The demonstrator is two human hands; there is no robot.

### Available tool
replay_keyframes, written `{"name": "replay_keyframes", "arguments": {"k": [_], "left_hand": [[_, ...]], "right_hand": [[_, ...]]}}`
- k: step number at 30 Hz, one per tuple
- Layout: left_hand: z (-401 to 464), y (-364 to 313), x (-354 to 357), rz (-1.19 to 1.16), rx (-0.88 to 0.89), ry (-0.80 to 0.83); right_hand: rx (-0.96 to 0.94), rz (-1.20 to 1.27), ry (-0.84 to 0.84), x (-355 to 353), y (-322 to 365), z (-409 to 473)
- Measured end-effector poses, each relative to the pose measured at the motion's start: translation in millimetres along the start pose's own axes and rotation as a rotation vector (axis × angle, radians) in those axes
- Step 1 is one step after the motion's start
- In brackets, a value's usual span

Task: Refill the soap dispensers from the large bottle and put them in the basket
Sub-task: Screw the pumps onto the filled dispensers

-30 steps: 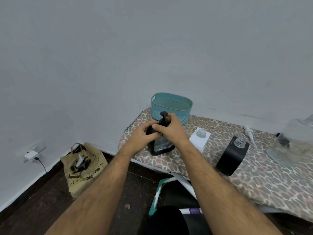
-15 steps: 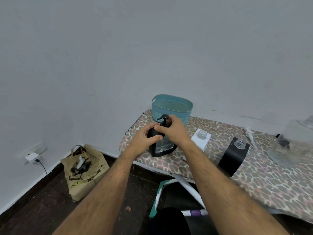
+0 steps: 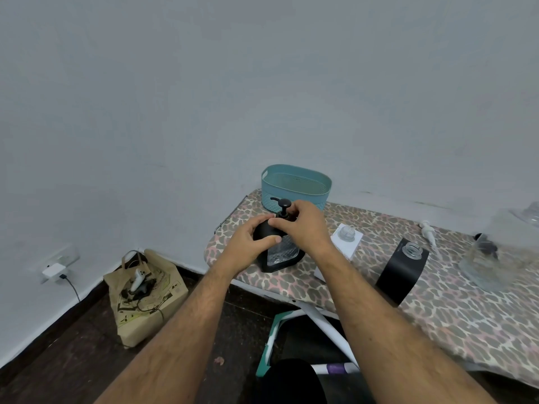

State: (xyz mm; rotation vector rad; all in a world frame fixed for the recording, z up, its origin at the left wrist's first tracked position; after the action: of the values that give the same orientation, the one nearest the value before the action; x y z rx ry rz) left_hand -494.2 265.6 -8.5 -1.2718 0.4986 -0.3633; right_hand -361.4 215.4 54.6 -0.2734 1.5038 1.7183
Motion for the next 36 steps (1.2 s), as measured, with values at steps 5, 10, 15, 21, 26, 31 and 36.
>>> {"name": "replay_keyframes", "arguments": {"k": [5,10,15,21,26,31,36], "left_hand": [[0,-2,0,-0.034,-0.001,0.004],[0,2,1,-0.050,-0.008,0.011],[2,3,-1,-0.003,0.007,-0.023],[0,2,-2,0.038,0.034,-0.069],[0,3,-3,0.098,0.031,-0.093],[-4,-3,-2,0.151,0.039,-0.124],[-8,-8,0,0.174,0.062,-0.146]], "right_hand": [[0.028,0.230,0.205,11,-4,1],[-0.008,0.151,0.218,8,-5,6],[-0.070,-0.102,0.112,5,1,7],[-0.131,-0.329,-0.019,4,9,0],[-0.134,-0.454,-0.047,3,15,-2],[-0.090,-0.489,-0.061,0,19,-3],[-0.041,-0.502,-0.121,1,21,-9]]}}
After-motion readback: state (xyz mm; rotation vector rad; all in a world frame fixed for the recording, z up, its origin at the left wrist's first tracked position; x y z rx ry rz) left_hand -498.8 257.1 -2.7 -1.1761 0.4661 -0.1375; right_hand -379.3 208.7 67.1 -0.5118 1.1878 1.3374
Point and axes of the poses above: each hand's wrist, its own z-axis towards the middle knuckle, its own x-axis out of the palm, y = z × x, the point moved 9 cm from there along z, towards the middle knuckle, and after that the axes turned 3 degrees about y, right-handed, at the moved point
